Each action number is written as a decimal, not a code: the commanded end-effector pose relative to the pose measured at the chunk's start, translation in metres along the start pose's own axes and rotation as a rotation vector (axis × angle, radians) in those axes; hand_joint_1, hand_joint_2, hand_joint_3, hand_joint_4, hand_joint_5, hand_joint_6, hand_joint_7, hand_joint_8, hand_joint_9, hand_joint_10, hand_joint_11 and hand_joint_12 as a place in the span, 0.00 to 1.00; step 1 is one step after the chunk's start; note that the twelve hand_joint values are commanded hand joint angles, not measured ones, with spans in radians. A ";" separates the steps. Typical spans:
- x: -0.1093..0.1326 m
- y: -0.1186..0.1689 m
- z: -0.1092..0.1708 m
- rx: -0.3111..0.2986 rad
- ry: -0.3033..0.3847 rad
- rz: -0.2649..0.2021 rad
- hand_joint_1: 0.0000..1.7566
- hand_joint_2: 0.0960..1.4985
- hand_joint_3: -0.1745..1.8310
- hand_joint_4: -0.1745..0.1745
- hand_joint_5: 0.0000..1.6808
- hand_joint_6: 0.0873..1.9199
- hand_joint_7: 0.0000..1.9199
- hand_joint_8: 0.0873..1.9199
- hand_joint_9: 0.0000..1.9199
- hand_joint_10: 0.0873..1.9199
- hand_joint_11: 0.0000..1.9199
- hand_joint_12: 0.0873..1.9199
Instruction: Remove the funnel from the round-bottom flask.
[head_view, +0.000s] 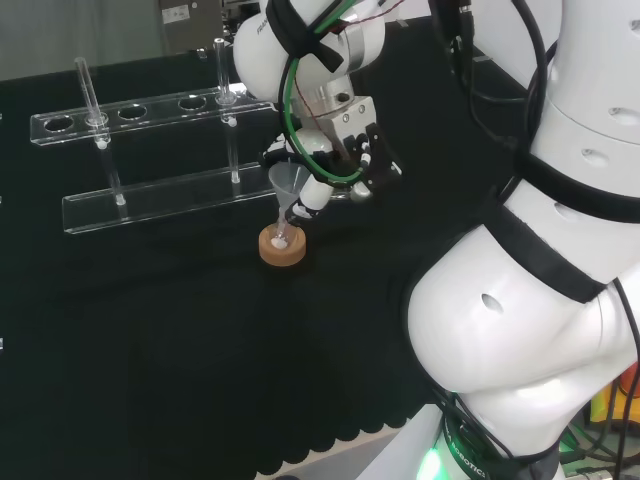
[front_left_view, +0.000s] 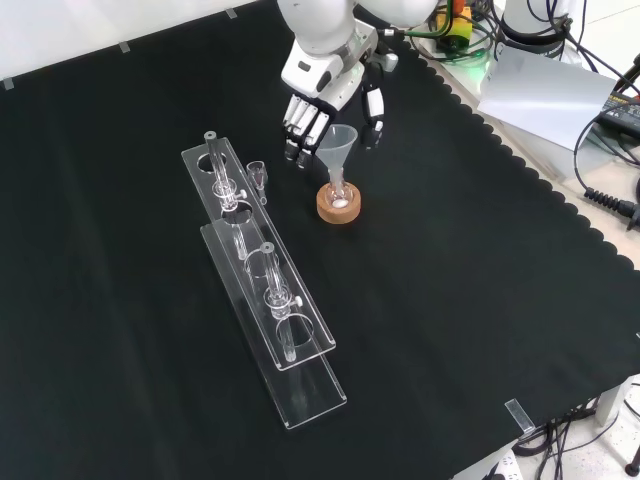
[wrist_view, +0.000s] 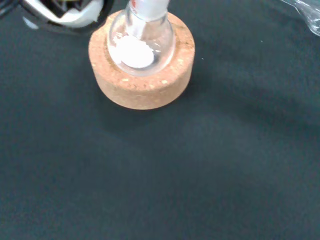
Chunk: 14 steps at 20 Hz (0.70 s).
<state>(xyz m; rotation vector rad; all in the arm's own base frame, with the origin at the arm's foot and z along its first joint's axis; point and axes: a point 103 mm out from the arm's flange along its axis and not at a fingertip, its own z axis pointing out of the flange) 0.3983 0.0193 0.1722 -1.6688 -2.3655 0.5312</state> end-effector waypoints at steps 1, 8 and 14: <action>0.001 0.000 0.002 -0.009 -0.006 0.010 0.46 0.38 0.34 0.51 0.10 0.00 0.00 0.24 0.13 0.38 0.23 0.73; 0.004 -0.001 0.002 -0.074 -0.041 -0.004 0.49 0.38 0.37 0.46 0.17 0.00 0.06 0.33 0.30 0.30 0.23 0.71; 0.008 -0.005 -0.007 -0.186 -0.068 -0.008 0.53 0.41 0.41 0.41 0.30 0.00 0.22 0.32 0.46 0.23 0.28 0.67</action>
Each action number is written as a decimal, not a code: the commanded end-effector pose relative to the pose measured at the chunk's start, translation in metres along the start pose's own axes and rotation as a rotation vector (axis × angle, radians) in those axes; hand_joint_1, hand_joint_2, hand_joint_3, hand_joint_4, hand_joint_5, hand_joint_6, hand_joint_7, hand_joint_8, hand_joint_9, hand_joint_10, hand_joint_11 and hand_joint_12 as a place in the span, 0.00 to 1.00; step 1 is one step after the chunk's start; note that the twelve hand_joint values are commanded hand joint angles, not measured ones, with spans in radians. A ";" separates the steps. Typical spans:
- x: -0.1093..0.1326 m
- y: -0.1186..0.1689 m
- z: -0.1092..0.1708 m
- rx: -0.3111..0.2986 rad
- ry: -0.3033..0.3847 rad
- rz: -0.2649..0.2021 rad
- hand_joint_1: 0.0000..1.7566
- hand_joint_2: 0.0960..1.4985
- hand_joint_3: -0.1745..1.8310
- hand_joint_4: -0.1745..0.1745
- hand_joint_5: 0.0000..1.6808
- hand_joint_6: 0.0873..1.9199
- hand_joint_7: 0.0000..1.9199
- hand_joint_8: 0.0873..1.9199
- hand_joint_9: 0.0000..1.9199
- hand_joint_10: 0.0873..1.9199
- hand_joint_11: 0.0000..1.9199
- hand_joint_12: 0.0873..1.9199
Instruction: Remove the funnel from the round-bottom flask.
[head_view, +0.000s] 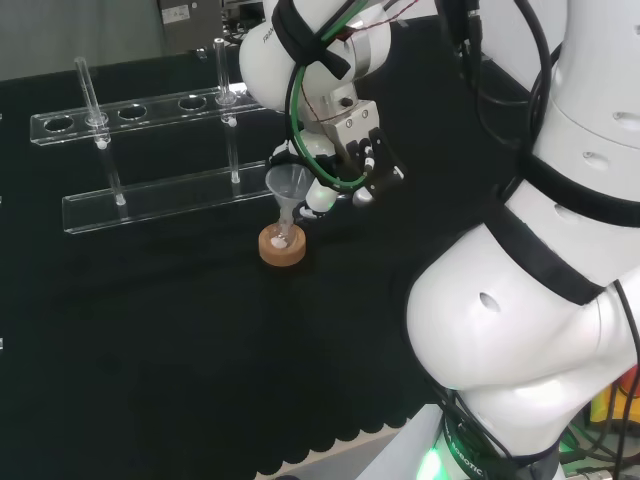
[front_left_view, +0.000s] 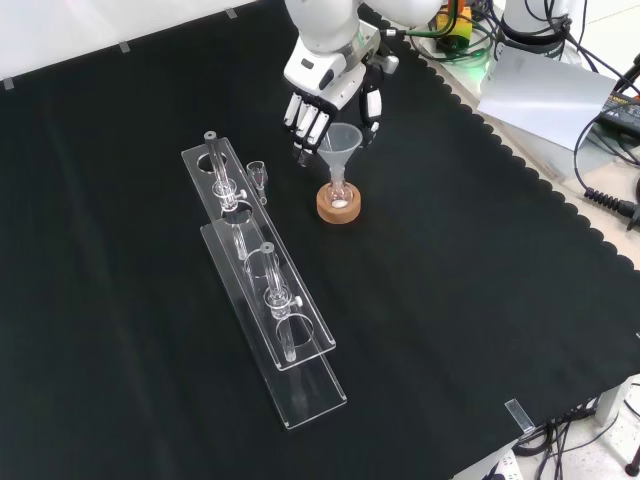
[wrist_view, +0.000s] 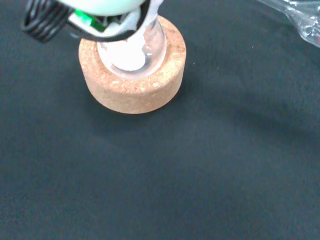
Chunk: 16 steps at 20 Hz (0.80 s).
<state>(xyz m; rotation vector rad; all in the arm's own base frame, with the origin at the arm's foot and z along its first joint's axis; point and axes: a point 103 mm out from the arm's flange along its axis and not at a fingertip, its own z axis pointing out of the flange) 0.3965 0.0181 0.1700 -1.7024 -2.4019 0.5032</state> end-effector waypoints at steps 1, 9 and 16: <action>0.009 -0.004 -0.012 -0.157 -0.056 -0.016 0.54 0.41 0.42 0.41 0.32 0.00 0.24 0.32 0.48 0.22 0.29 0.67; 0.009 -0.010 -0.047 -0.177 -0.093 -0.034 0.54 0.43 0.43 0.41 0.41 0.04 0.28 0.31 0.51 0.20 0.31 0.65; 0.010 -0.018 -0.077 -0.104 -0.122 -0.033 0.54 0.43 0.43 0.42 0.40 0.05 0.27 0.30 0.50 0.19 0.31 0.65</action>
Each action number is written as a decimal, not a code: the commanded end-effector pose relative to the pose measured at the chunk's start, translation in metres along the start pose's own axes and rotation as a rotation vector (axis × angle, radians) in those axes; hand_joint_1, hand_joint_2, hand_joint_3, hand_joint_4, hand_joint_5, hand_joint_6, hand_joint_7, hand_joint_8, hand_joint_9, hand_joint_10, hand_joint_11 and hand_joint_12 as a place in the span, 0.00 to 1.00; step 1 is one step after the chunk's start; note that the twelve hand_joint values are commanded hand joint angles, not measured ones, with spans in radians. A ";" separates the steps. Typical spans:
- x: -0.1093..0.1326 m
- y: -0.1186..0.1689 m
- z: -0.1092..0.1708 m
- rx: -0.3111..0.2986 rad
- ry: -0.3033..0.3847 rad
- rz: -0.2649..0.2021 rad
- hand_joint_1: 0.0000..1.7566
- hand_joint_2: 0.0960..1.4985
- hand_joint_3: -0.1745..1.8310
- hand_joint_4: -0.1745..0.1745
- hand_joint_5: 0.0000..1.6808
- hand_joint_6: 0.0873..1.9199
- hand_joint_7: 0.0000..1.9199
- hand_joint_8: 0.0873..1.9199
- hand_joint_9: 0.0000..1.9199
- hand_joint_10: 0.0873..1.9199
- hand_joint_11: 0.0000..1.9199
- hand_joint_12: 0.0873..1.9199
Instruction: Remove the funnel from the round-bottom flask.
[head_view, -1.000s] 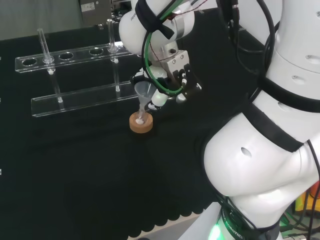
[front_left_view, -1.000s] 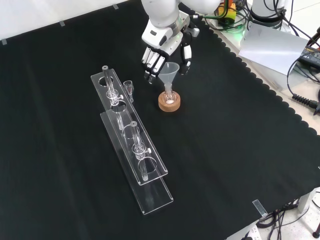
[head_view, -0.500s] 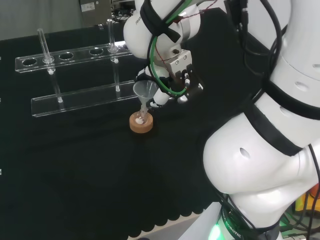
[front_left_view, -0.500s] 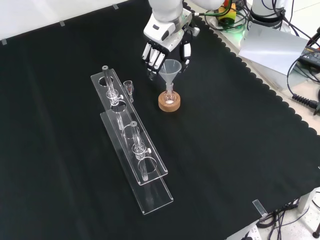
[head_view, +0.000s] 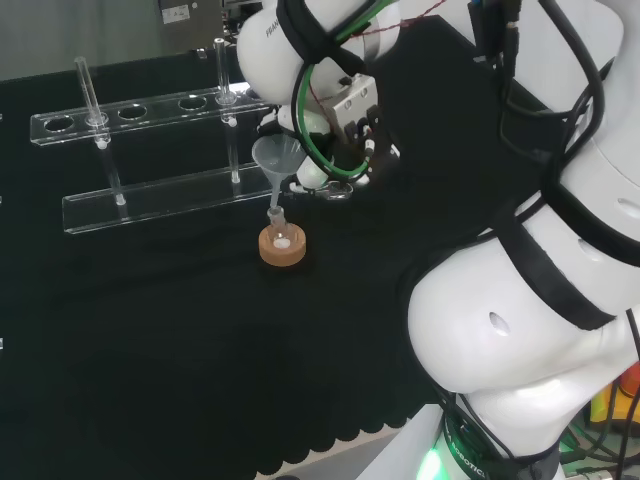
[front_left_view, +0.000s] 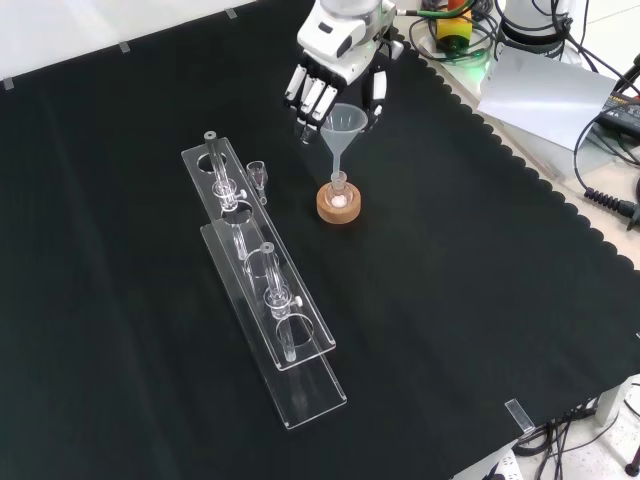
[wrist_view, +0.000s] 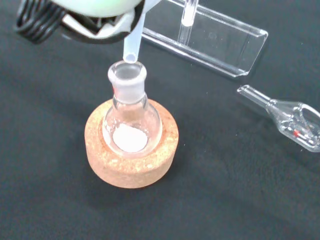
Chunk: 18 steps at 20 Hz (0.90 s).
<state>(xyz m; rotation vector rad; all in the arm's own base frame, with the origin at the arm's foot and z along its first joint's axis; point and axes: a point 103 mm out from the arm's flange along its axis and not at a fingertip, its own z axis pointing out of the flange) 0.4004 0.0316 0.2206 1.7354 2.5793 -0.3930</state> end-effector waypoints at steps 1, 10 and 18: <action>-0.001 -0.004 -0.031 0.068 -0.038 -0.008 0.53 0.43 0.43 0.42 0.40 0.05 0.27 0.30 0.50 0.19 0.31 0.65; -0.015 -0.018 -0.071 0.065 -0.085 0.035 0.53 0.42 0.44 0.43 0.38 0.09 0.27 0.31 0.51 0.19 0.30 0.66; -0.030 -0.017 -0.094 0.049 -0.051 0.078 0.53 0.41 0.44 0.43 0.35 0.16 0.27 0.31 0.51 0.18 0.30 0.66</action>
